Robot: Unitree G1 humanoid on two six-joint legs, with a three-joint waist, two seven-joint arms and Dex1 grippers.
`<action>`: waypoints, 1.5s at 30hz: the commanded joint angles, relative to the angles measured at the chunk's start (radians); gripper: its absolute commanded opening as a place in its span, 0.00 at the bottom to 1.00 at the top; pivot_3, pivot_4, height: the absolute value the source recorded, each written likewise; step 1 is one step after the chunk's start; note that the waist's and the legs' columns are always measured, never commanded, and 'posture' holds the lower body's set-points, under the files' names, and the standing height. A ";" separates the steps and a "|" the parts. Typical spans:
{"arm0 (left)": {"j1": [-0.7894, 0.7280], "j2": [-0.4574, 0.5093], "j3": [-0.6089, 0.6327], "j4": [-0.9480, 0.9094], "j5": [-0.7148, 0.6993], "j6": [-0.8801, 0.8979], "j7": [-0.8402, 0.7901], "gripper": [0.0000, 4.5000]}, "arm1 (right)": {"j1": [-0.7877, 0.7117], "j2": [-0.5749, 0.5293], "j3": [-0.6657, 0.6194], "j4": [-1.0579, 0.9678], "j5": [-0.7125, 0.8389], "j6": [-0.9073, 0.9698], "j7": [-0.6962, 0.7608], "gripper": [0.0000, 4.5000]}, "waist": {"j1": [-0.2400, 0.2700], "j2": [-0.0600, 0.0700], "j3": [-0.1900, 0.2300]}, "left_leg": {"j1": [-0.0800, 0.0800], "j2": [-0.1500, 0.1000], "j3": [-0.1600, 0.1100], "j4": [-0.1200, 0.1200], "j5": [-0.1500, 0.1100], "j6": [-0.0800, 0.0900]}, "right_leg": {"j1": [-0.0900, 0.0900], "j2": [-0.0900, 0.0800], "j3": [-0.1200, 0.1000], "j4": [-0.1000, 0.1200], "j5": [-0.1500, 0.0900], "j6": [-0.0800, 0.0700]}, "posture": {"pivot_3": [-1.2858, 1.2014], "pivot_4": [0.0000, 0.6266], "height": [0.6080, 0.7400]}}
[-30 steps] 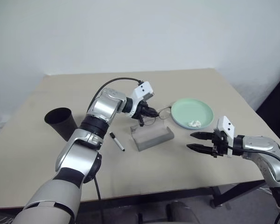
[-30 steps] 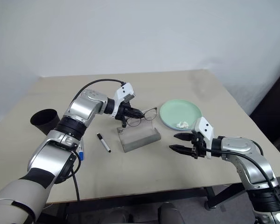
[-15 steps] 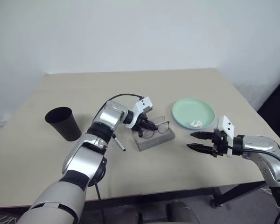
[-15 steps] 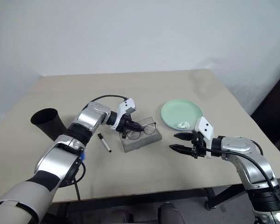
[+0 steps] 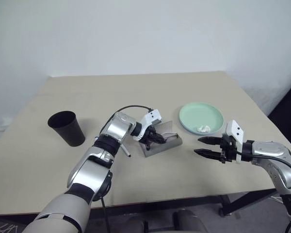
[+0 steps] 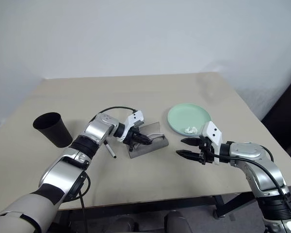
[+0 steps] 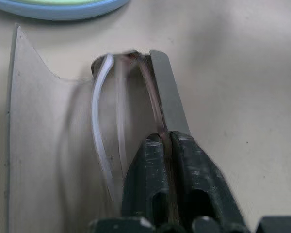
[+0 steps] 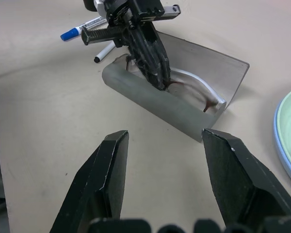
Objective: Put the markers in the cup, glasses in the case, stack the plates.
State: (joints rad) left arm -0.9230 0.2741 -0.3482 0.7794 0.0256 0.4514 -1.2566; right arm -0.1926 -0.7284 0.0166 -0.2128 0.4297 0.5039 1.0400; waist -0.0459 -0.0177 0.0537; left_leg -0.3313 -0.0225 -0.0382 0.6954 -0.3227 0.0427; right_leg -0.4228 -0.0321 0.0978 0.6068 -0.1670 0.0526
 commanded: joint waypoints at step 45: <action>-0.214 -0.079 0.096 0.432 0.159 -0.385 0.163 0.00 | -0.038 0.001 -0.007 0.000 -0.016 -0.024 -0.014 0.58 | 0.003 0.000 -0.001 | -0.003 -0.002 -0.001 0.004 -0.001 0.001 | 0.001 -0.001 0.001 0.000 0.002 0.004 | 0.52 0.00 1.00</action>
State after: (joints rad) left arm -1.1289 0.2087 -0.2740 1.2547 0.2164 0.0651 -1.0451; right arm -0.2229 -0.7232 0.0314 -0.1857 0.4025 0.4902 1.0283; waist -0.0428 -0.0182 0.0530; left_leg -0.3342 -0.0246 -0.0388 0.7000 -0.3234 0.0442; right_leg -0.4218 -0.0329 0.0984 0.6063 -0.1645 0.0564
